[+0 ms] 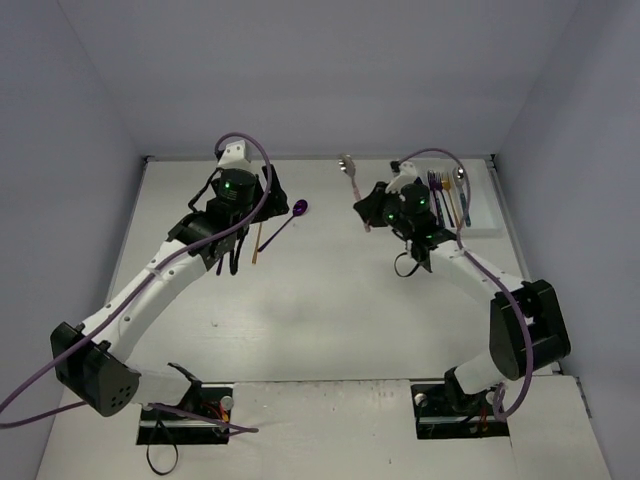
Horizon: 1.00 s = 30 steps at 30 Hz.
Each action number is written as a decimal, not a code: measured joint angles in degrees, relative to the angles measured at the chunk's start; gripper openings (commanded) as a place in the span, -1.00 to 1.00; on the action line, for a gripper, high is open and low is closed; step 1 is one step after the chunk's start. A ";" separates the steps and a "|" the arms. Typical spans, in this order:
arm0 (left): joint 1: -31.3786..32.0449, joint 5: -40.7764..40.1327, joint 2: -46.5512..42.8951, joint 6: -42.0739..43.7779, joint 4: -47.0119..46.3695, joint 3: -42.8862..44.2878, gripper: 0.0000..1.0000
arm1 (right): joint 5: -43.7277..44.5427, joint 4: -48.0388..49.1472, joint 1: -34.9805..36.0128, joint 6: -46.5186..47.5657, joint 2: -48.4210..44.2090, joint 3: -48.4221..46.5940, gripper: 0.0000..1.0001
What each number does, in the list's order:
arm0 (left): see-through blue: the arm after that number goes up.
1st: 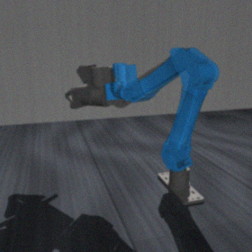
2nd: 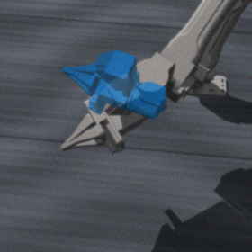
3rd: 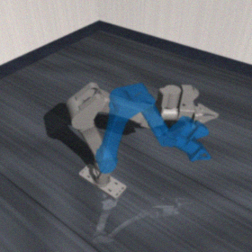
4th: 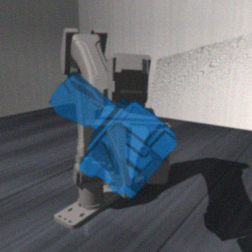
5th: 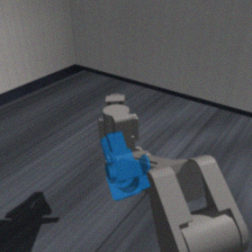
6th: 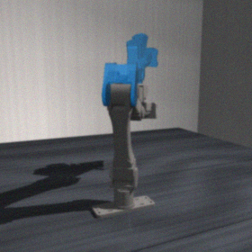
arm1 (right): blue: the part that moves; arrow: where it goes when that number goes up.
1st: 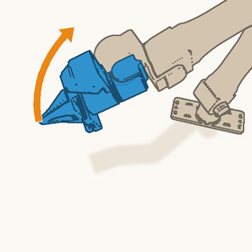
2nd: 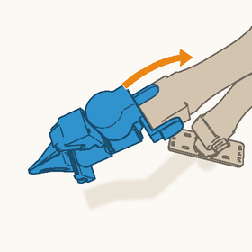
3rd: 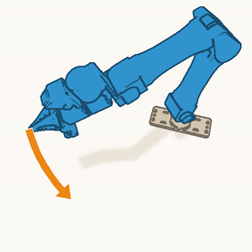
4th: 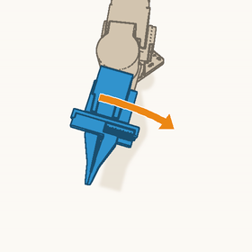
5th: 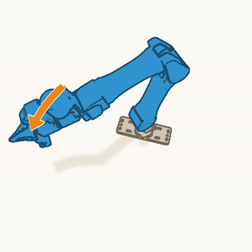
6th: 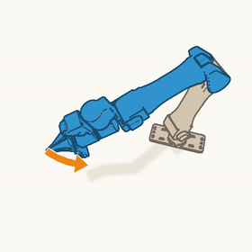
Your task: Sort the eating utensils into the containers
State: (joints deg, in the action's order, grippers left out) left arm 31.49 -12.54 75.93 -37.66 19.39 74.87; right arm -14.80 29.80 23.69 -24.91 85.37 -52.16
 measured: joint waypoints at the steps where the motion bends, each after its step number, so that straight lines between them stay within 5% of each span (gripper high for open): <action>1: -0.11 -0.85 -0.35 1.23 0.33 0.00 0.54 | -0.72 -0.66 -2.78 0.88 -0.27 -0.01 -1.00; 5: -3.03 -2.34 -1.86 7.11 1.91 -0.09 0.55 | -3.86 -4.56 -14.79 4.96 -0.24 -0.96 -1.00; 14: -20.41 3.52 -4.78 18.11 4.42 -6.39 0.54 | -10.28 -8.10 -39.43 10.35 10.88 -11.12 -1.00; 23: -21.22 10.44 -1.78 22.97 5.34 -9.88 0.54 | -13.87 -11.14 -44.51 15.11 29.97 -24.66 -1.00; 30: -23.32 13.59 -1.41 23.07 5.34 -9.88 0.54 | -15.08 -13.79 -45.48 18.10 36.46 -28.44 -1.00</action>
State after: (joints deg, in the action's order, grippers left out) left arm 8.16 1.05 74.52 -14.59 24.73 64.99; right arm -29.88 16.01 -21.80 -6.81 121.83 -80.60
